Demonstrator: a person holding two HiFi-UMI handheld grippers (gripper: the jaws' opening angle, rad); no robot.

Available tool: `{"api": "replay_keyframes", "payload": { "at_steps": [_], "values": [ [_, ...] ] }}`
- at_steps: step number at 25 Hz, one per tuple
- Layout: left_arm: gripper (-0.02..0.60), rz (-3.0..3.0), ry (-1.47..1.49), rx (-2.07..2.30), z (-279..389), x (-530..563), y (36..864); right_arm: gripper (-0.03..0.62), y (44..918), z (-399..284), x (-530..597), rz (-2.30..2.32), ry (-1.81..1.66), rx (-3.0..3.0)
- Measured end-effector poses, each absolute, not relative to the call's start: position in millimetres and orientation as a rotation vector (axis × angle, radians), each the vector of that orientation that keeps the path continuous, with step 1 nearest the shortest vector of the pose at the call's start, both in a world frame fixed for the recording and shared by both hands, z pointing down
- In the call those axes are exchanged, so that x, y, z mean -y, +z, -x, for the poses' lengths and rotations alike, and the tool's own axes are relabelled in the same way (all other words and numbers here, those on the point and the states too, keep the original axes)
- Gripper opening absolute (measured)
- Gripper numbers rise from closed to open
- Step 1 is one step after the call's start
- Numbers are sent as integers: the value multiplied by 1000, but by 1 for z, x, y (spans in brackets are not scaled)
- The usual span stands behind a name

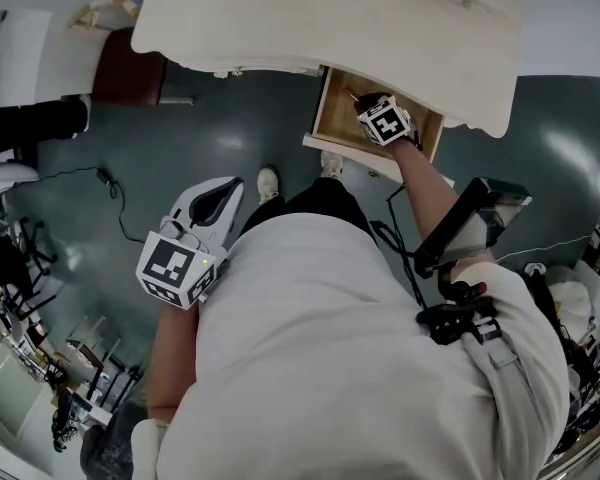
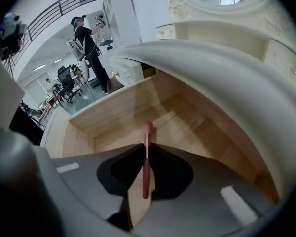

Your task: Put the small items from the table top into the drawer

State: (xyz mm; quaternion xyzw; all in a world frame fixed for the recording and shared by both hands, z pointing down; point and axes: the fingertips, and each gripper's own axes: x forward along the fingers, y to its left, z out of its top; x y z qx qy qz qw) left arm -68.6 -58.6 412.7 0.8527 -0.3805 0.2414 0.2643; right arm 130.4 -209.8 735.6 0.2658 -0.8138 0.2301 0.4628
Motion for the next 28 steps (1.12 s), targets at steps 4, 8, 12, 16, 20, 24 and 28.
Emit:
{"api": "replay_keyframes", "payload": {
  "at_steps": [4,8,12,16,20,24,28],
  "values": [
    [2,-2300,664,1040,70,58,406,44,737,-123,203,-622,562,2005],
    [2,-2299,670,1043,74,59,402,46,737,-114,197,-599,562,2003],
    [2,-2299,672,1044,72,59,399,48,739,-113,193,-573,525,2010],
    [2,-2295,675,1043,68,68,406,53,746,-119,198,-567,523,2008],
    [2,-2300,674,1034,58,78,412,82,755,-127,201,-545,519,2014],
    [2,-2318,664,1023,60,78,412,97,752,-130,199,-564,512,2000],
    [2,-2350,646,995,64,76,408,95,739,-135,199,-612,505,1997]
  ]
}}
